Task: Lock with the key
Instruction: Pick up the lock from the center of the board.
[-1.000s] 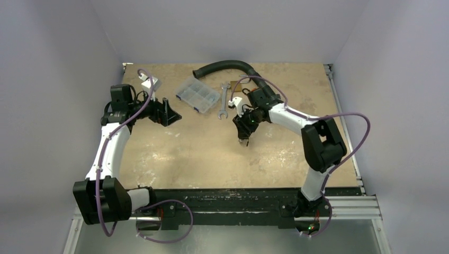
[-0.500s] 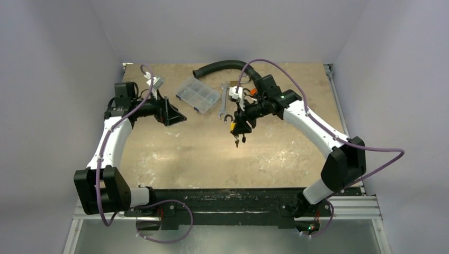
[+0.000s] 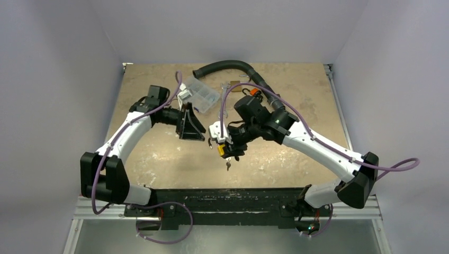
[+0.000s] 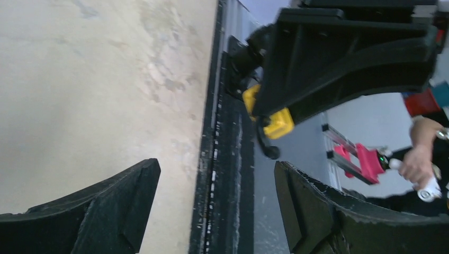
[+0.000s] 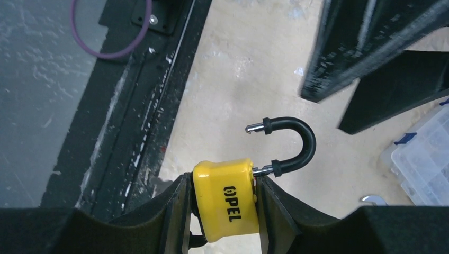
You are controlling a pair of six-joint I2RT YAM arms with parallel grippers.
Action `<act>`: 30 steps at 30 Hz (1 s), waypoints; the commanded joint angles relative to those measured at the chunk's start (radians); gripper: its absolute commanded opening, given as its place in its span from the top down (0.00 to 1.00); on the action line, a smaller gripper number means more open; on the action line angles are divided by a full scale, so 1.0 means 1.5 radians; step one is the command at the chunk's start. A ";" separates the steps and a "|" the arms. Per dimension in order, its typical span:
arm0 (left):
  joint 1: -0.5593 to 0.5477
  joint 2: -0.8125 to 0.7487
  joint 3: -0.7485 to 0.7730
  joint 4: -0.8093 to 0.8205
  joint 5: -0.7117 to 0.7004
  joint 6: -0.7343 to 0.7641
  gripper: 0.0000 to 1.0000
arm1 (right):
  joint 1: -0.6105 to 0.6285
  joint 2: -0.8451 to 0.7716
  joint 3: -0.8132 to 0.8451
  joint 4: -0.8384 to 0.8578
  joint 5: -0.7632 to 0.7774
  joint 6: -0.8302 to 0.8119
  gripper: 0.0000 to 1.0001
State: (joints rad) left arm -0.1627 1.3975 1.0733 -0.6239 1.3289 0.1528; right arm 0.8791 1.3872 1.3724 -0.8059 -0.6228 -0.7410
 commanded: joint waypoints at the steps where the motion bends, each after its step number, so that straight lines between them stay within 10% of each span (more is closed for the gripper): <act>1: -0.035 0.026 0.048 -0.254 0.098 0.246 0.16 | 0.027 0.003 0.007 -0.002 0.070 -0.054 0.92; 5: -0.048 0.059 0.075 -0.394 0.102 0.391 0.22 | 0.048 0.004 0.004 -0.001 0.075 -0.058 0.92; 30: -0.083 0.081 0.067 -0.391 0.105 0.384 0.45 | 0.103 0.036 0.030 -0.011 0.103 -0.067 0.93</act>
State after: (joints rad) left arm -0.2737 1.5269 1.1500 -1.2217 1.4300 0.7010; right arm 1.0210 1.4525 1.3705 -0.8482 -0.4801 -0.8246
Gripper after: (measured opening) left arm 0.562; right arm 0.478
